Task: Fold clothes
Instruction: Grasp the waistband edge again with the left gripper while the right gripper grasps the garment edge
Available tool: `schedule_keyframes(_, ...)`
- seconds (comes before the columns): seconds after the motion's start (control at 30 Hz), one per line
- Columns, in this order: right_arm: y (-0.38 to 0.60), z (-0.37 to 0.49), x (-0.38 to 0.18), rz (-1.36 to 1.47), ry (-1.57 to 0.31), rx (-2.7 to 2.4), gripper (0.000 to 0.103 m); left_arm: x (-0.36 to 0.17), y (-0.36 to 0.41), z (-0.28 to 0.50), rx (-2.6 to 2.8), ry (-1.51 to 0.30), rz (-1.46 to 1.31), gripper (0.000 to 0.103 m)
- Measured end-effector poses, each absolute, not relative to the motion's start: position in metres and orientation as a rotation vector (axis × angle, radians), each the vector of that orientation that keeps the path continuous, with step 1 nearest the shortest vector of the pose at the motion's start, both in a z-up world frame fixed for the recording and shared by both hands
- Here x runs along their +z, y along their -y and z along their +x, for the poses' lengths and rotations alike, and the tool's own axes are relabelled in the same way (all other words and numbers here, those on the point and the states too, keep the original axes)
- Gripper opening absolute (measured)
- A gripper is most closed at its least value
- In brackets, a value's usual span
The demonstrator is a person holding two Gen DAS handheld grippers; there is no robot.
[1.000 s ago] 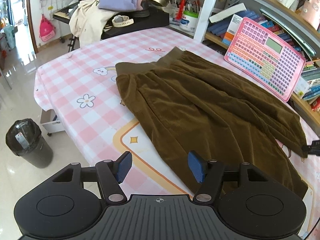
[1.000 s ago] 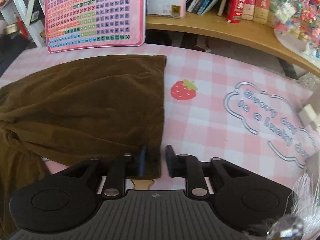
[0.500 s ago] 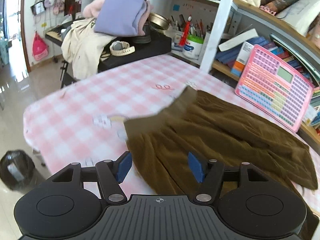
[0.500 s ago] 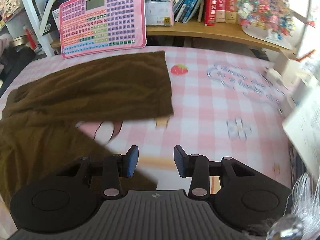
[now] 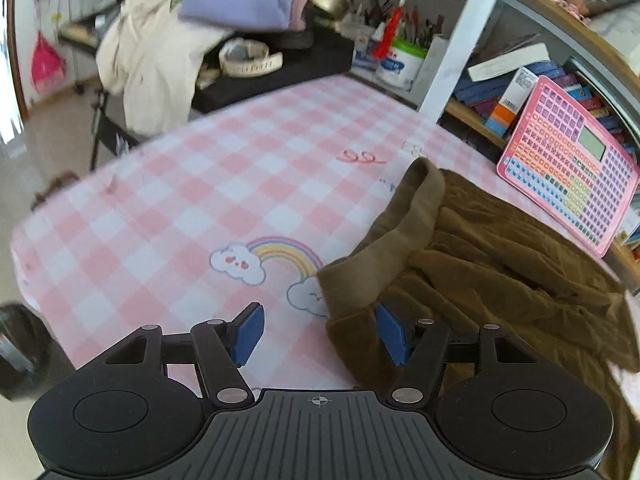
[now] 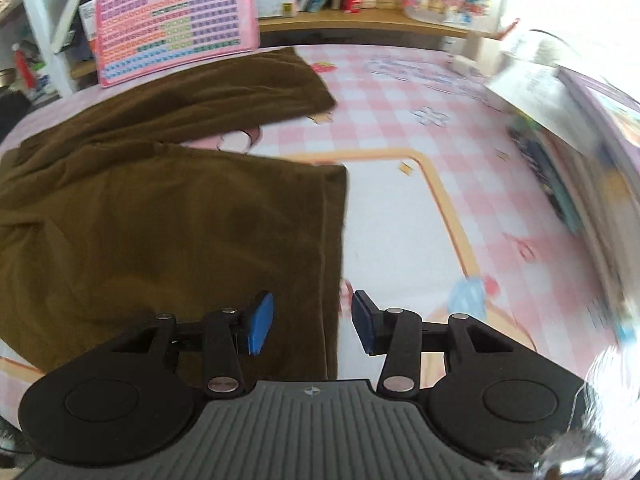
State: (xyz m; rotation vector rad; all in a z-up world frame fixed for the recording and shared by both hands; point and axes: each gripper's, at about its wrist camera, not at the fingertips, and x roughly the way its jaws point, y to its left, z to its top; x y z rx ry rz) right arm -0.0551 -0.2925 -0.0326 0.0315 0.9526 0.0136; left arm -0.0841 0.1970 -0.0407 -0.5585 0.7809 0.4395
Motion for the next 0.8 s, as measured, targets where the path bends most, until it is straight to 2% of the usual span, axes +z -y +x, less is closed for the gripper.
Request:
schedule_keyframes(0.2, 0.283, -0.088, -0.040, 0.096, -0.947, -0.095, 0.040, -0.054, -0.207, -0.071, 0.340, -0.781, -0.612, 0.057)
schedule_keyframes(0.23, 0.281, -0.091, -0.042, 0.102, -0.949, -0.101, 0.038, -0.056, -0.207, -0.069, 0.326, -0.779, -0.625, 0.042)
schedule_keyframes(0.27, 0.278, -0.092, -0.043, 0.100, -0.956, -0.103, 0.037, -0.057, -0.208, -0.068, 0.315, -0.776, -0.648, 0.023)
schedule_keyframes(0.33, 0.273, -0.095, -0.045, 0.082, -0.952, -0.103, 0.034, -0.060, -0.210, -0.068, 0.297, -0.767, -0.701, 0.014)
schedule_keyframes(0.43, 0.270, -0.092, -0.045, 0.064, -0.939, -0.091, 0.026, -0.058, -0.212, -0.079, 0.292, -0.724, -0.745, 0.012)
schedule_keyframes(0.8, 0.262, -0.059, -0.048, -0.060, -0.887, -0.067, 0.020, -0.070, -0.223, -0.108, 0.318, -0.738, -0.823, 0.013)
